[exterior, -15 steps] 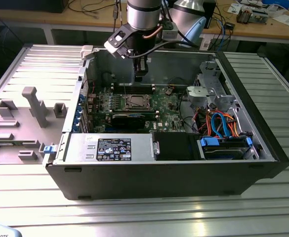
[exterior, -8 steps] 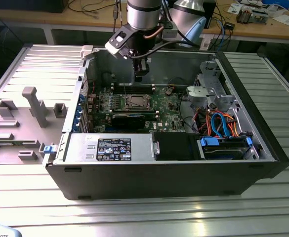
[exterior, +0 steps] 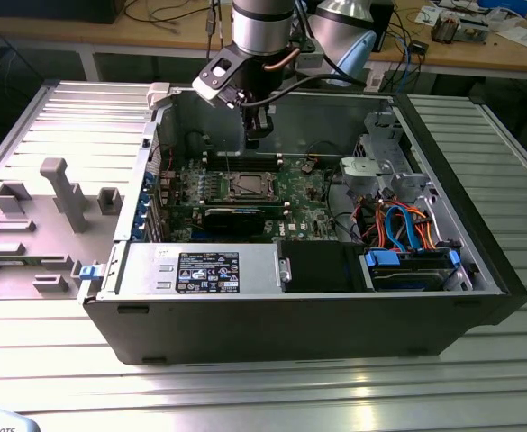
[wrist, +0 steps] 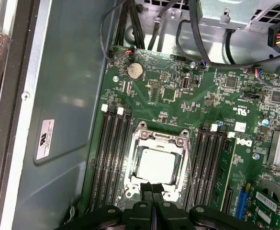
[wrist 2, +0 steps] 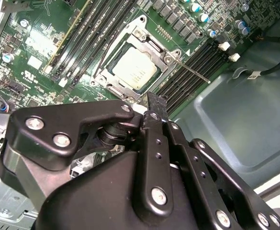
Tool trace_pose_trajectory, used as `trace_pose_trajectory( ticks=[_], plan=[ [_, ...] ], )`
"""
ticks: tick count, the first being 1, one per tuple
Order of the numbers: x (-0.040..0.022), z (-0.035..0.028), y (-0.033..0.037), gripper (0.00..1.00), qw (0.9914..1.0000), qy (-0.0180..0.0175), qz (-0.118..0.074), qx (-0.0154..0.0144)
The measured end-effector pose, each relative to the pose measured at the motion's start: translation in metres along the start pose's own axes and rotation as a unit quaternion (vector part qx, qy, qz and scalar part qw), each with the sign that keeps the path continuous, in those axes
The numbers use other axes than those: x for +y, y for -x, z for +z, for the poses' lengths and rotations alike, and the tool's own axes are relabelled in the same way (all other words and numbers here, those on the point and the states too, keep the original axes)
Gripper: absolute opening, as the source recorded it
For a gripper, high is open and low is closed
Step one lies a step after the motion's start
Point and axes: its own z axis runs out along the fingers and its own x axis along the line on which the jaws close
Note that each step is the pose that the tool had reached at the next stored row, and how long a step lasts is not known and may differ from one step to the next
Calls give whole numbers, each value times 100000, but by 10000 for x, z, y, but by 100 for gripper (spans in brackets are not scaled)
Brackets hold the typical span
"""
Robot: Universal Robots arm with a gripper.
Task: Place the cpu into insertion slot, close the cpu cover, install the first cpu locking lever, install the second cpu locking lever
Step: 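Install the first cpu locking lever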
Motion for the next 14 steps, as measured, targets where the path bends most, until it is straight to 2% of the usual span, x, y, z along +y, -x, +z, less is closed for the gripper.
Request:
trace_pose_trajectory(
  ticks=[7, 9, 11, 12, 13, 14],
  plan=[
    [-1, 1, 1, 11, 100000, 0, -294, 0],
    [-4, 0, 2, 11, 99977, -112, -2130, -26],
    [-5, 2, 2, 11, 99923, -213, -3917, -32],
    [-5, 3, 2, 11, 99866, -286, -5168, -39],
    [-4, 6, 3, 11, 99744, -375, -7137, -61],
    [-5, 8, 3, 11, 99678, -411, -8011, -71]
  ],
)
